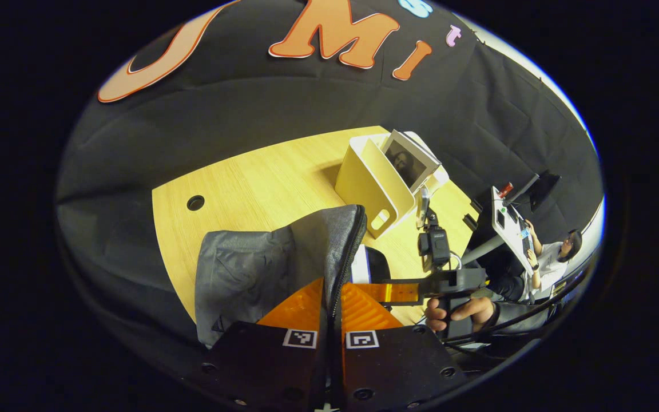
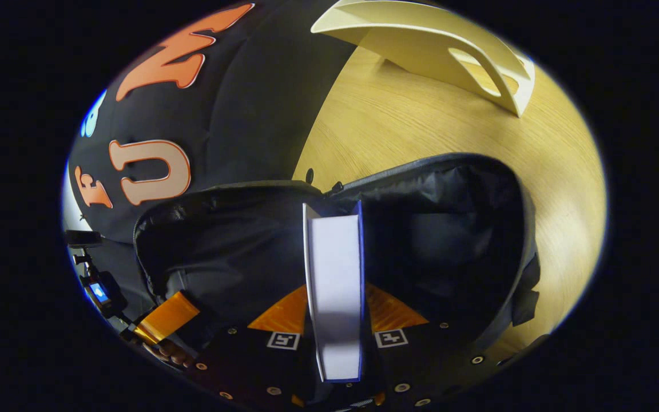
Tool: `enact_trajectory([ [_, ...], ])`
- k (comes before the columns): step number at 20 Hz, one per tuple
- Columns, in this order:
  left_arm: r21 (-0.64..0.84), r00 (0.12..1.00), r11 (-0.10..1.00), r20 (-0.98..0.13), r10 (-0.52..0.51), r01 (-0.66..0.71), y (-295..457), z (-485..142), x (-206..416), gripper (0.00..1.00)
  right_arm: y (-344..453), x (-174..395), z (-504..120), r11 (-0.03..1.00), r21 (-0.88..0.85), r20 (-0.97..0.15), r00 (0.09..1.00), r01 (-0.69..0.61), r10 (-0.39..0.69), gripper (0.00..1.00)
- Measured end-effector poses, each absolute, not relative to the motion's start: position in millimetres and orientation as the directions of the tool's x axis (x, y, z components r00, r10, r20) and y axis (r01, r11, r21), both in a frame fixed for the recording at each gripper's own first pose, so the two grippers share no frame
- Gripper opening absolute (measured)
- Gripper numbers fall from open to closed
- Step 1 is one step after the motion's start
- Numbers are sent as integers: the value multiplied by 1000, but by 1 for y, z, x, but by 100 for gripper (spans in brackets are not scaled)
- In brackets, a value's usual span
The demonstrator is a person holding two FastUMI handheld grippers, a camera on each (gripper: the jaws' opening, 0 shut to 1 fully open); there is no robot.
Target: Open the schoolbag, grab two books from the bookshelf and put them into the schoolbag.
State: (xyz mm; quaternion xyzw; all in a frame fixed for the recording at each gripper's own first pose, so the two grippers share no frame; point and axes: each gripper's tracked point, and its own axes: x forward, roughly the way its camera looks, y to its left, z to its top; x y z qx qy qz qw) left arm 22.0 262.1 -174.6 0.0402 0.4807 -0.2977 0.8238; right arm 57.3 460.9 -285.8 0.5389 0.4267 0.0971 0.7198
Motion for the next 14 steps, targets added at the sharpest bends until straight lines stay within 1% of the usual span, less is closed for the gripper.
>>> enact_trajectory([
  [2, -219, 361, 823, -818, -447, 523, 261, -175, 22, 5, 459, 56, -294, 421, 842, -536, 604, 337, 590, 36],
  [3, -219, 362, 829, -821, -442, 515, 263, -176, 23, 5, 459, 52, -297, 447, 821, -568, 583, 355, 580, 37],
  [4, -218, 365, 837, -824, -433, 502, 264, -178, 25, 5, 453, 43, -300, 481, 798, -600, 557, 364, 574, 44],
  [5, -219, 365, 842, -826, -429, 494, 266, -179, 24, 5, 451, 39, -300, 508, 784, -618, 537, 357, 575, 48],
  [6, -213, 370, 848, -828, -421, 486, 267, -181, 26, 5, 445, 33, -300, 548, 763, -642, 508, 343, 575, 62],
  [7, -203, 376, 853, -831, -410, 482, 268, -182, 26, 5, 436, 26, -298, 597, 735, -669, 490, 321, 559, 69],
  [8, -196, 382, 858, -832, -402, 475, 269, -183, 27, 4, 423, 22, -300, 657, 690, -708, 475, 304, 523, 82],
  [9, -198, 382, 860, -833, -401, 471, 266, -184, 26, 4, 411, 19, -299, 707, 650, -736, 463, 279, 494, 88],
  [10, -193, 383, 862, -835, -395, 469, 266, -185, 24, 5, 400, 17, -297, 744, 618, -755, 454, 252, 473, 95],
  [12, -184, 382, 868, -842, -381, 461, 266, -190, 21, 4, 380, 13, -290, 806, 558, -787, 435, 200, 437, 98],
  [14, -187, 385, 875, -842, -377, 446, 263, -192, 21, 4, 358, 8, -286, 860, 486, -825, 407, 157, 392, 99],
])
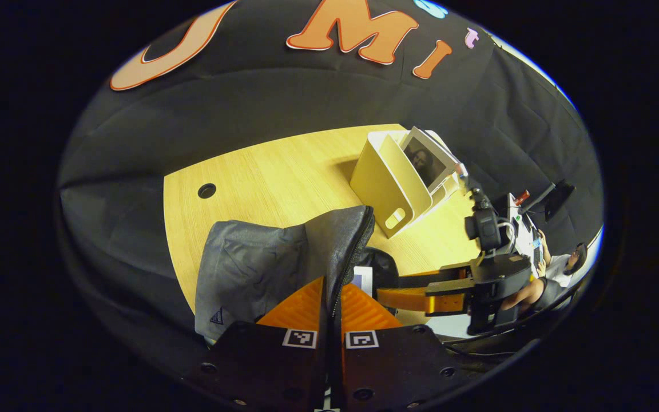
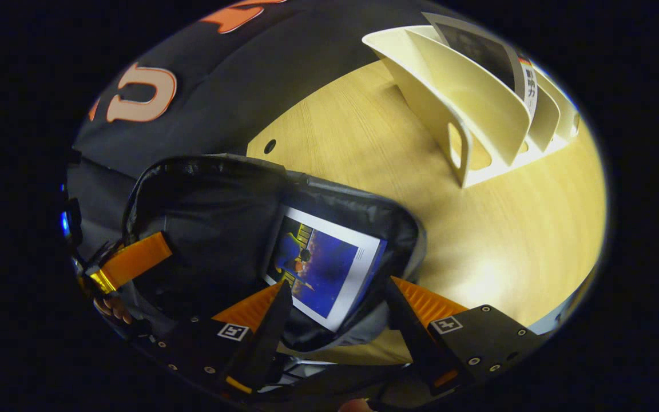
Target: Open the schoolbag, grab two books from the bookshelf and put them into the schoolbag.
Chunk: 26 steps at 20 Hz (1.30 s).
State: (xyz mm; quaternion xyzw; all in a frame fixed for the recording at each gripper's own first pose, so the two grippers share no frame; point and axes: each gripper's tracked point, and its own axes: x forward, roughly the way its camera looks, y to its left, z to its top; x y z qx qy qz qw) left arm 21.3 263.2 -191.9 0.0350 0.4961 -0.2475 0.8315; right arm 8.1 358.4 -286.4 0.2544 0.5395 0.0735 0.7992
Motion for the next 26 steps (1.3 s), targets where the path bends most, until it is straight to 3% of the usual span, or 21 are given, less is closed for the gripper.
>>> enact_trajectory([
  [13, -186, 383, 912, -862, -330, 366, 254, -210, 17, 5, 166, 26, -210, 982, 180, -916, 374, 60, 145, 99],
  [21, -193, 383, 932, -871, -307, 307, 252, -217, 17, 5, 124, 62, -168, 979, 202, -920, 345, 13, 185, 99],
  [26, -206, 380, 946, -878, -291, 249, 247, -226, 10, 5, 81, 91, -165, 992, 122, -947, 297, -15, 121, 97],
])
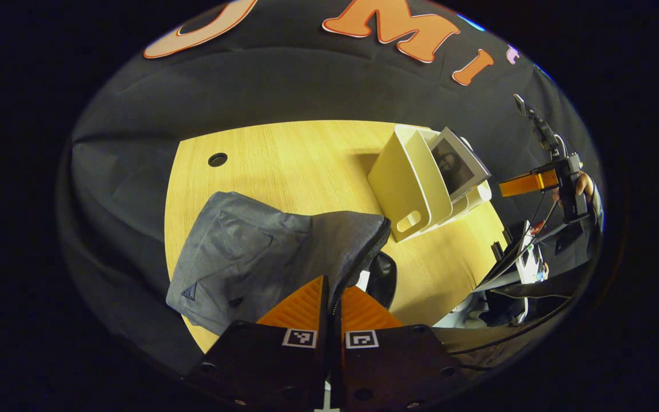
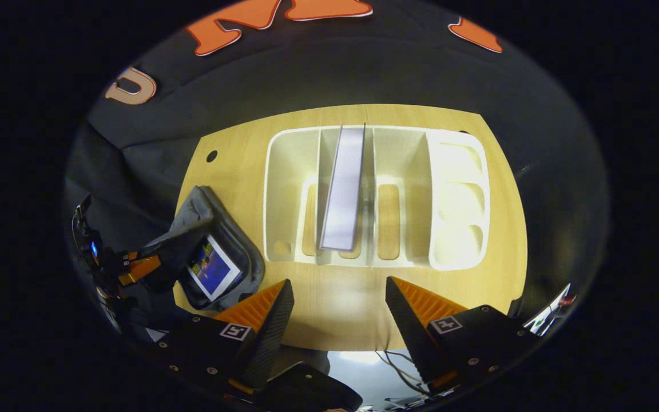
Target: Open the schoolbag, grab two books from the bookshelf and put them into the schoolbag.
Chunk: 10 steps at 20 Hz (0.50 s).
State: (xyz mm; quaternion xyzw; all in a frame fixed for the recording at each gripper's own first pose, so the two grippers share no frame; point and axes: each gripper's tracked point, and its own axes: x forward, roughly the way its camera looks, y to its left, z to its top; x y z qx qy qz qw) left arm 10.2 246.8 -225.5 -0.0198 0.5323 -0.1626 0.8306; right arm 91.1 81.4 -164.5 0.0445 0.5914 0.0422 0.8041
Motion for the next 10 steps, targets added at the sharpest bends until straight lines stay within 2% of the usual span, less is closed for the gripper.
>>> enact_trajectory([
  [7, -209, 403, 967, -880, -252, 149, 246, -228, 3, 4, 81, 143, -175, 988, 154, -961, 232, -8, 152, 96],
  [10, -203, 406, 971, -883, -237, 125, 246, -227, 1, 5, 85, 159, -186, 989, 150, -970, 191, -13, 150, 92],
])
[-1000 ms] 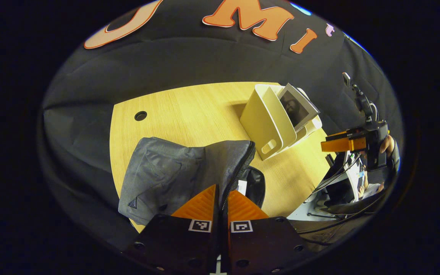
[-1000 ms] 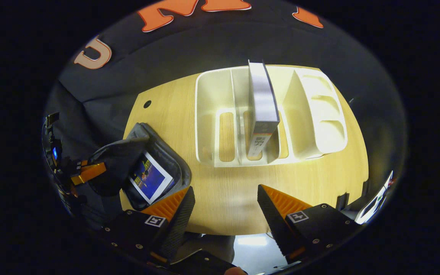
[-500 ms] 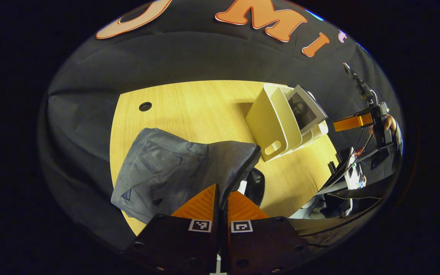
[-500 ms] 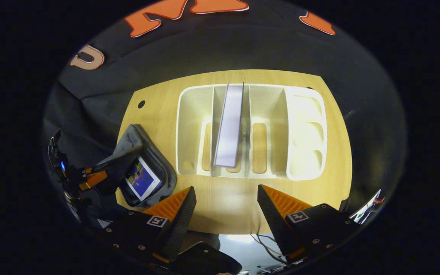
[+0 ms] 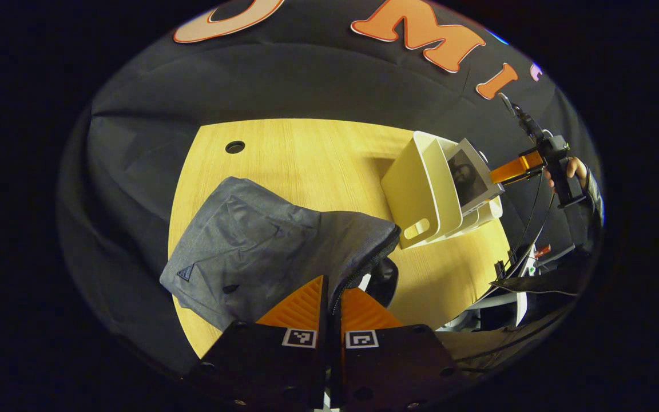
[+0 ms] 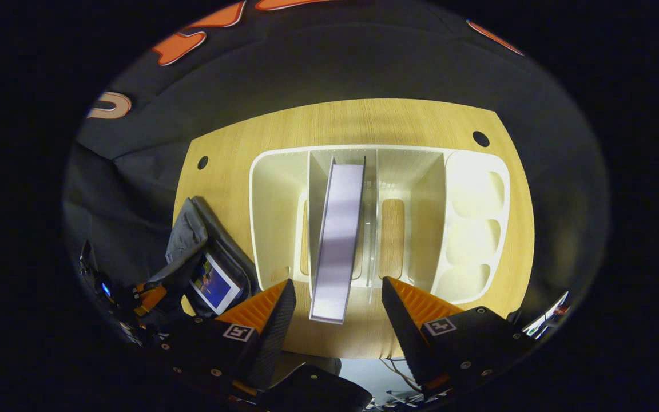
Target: Open the schoolbag, grab two books from the bookshelf and put them into the schoolbag.
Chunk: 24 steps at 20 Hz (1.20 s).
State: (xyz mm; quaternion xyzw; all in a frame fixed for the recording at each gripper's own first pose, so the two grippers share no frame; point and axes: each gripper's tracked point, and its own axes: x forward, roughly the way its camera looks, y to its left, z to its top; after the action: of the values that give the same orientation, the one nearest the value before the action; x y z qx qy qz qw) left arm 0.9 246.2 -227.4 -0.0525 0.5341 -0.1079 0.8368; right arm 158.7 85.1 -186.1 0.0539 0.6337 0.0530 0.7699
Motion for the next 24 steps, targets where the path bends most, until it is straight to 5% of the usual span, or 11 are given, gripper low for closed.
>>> enact_trajectory([
  [3, -201, 407, 973, -884, -229, 112, 245, -229, -1, 5, 86, 169, -201, 992, 128, -980, 154, -3, 126, 85],
  [4, -203, 407, 973, -884, -230, 109, 245, -229, -2, 4, 84, 174, -206, 993, 115, -982, 151, 8, 112, 66],
  [5, -203, 407, 973, -884, -230, 109, 245, -230, -2, 4, 86, 177, -210, 994, 110, -983, 149, 18, 106, 68],
  [7, -205, 405, 973, -885, -232, 109, 246, -230, -4, 4, 89, 177, -215, 995, 94, -987, 136, 30, 89, 46],
  [10, -200, 398, 972, -887, -234, 124, 244, -231, -4, 5, 88, 169, -217, 995, 66, -994, 94, 77, 59, 37],
  [14, -193, 382, 962, -888, -255, 195, 245, -232, -2, 5, 89, 160, -193, 989, 48, -987, 160, 141, 25, 33],
  [15, -192, 376, 957, -888, -264, 219, 246, -232, -2, 5, 92, 152, -184, 986, 57, -983, 179, 156, 28, 39],
  [17, -201, 365, 944, -885, -289, 261, 245, -235, -2, 4, 94, 136, -168, 981, 49, -979, 206, 186, 10, 33],
  [24, -237, 318, 893, -874, -368, 383, 249, -242, 1, 4, 111, 63, -149, 955, 25, -975, 220, 295, -43, 33],
])
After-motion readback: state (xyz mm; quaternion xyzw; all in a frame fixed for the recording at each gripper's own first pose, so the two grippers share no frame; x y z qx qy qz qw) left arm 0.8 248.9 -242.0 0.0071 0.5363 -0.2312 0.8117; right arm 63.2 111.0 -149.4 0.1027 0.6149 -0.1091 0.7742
